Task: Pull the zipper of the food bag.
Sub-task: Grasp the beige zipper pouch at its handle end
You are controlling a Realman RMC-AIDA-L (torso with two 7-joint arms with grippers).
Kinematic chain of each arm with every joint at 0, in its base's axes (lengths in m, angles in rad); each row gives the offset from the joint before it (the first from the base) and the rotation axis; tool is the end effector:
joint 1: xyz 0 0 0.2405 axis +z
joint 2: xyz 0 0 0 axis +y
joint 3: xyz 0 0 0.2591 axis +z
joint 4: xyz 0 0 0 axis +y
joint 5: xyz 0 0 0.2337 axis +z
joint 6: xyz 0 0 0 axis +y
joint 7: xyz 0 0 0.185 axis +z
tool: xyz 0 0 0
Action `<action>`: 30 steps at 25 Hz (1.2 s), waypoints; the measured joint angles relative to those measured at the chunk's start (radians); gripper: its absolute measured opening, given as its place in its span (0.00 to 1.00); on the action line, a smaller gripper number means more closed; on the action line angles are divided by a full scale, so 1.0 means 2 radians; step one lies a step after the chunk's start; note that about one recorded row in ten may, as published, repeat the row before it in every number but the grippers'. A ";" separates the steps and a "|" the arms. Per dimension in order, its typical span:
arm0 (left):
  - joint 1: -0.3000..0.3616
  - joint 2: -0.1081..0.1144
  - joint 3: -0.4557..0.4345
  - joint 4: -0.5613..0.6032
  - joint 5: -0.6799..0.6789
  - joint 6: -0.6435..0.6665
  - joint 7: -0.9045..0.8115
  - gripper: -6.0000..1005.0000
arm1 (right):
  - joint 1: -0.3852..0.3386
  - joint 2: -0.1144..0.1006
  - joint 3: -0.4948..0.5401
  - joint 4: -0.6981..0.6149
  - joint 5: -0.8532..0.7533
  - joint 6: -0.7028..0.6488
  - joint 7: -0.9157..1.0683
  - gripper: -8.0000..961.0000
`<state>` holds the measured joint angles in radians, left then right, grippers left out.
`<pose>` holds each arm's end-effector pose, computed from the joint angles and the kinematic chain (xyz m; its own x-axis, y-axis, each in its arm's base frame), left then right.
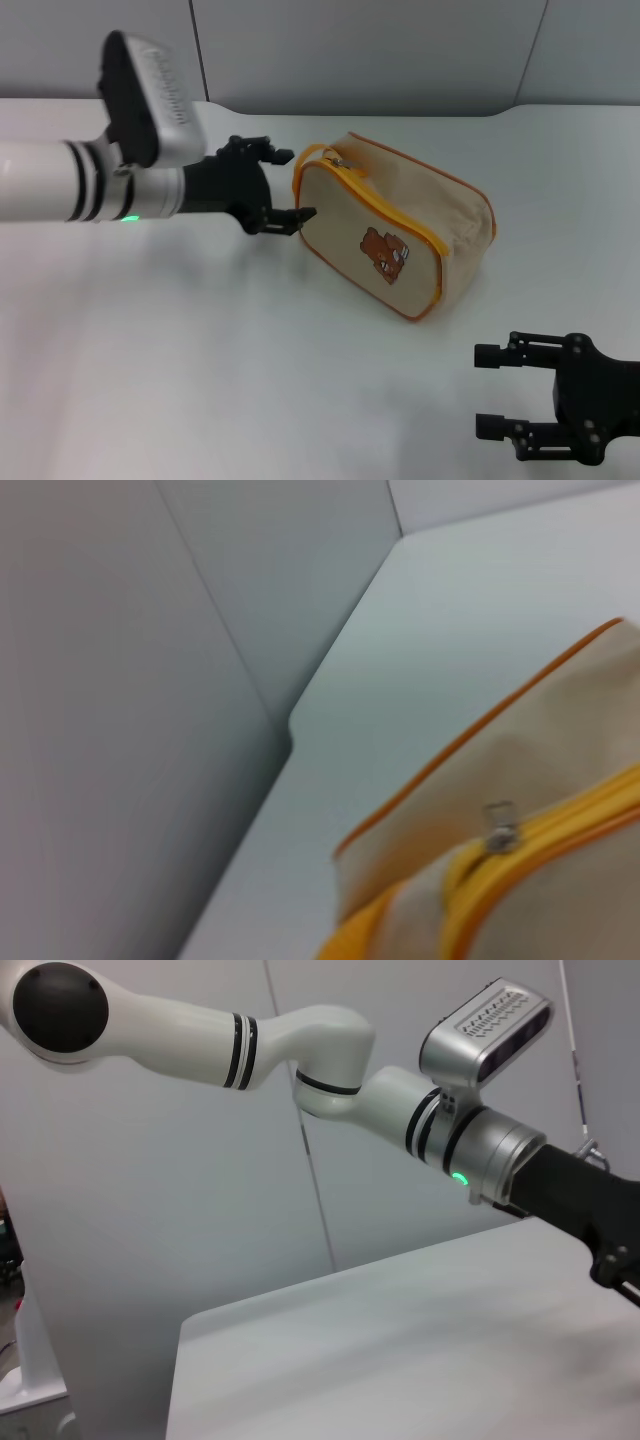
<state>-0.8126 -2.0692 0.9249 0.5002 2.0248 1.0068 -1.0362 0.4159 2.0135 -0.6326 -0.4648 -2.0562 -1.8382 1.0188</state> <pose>-0.2164 0.4669 -0.0846 0.9931 -0.0775 0.0883 -0.0271 -0.8824 -0.4698 0.2942 0.2745 -0.0354 0.7909 -0.2188 -0.5714 -0.2796 -0.9599 -0.0194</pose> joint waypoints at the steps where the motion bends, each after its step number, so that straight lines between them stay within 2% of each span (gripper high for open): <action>1: -0.007 0.000 0.003 -0.002 0.004 -0.011 0.002 0.77 | -0.002 0.000 0.002 0.000 0.000 -0.001 0.000 0.71; 14: -0.044 0.000 0.024 -0.035 0.028 -0.031 0.055 0.73 | -0.009 0.001 0.017 0.000 0.001 -0.003 0.004 0.70; 26: -0.039 0.001 0.021 -0.031 0.027 0.015 0.049 0.34 | -0.009 0.001 0.028 0.000 0.001 -0.003 0.002 0.68; 28: -0.033 0.002 0.019 -0.030 0.025 0.027 0.035 0.25 | -0.009 0.001 0.029 0.000 0.001 -0.003 0.002 0.68; 30: -0.030 0.003 0.019 -0.029 0.025 0.032 0.029 0.23 | -0.010 0.001 0.030 0.000 0.001 -0.003 0.002 0.68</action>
<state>-0.8736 -2.0639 0.9623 0.4429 2.0745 1.0711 -0.9777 0.3969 2.0156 -0.5733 -0.4648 -2.0536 -1.8443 1.0219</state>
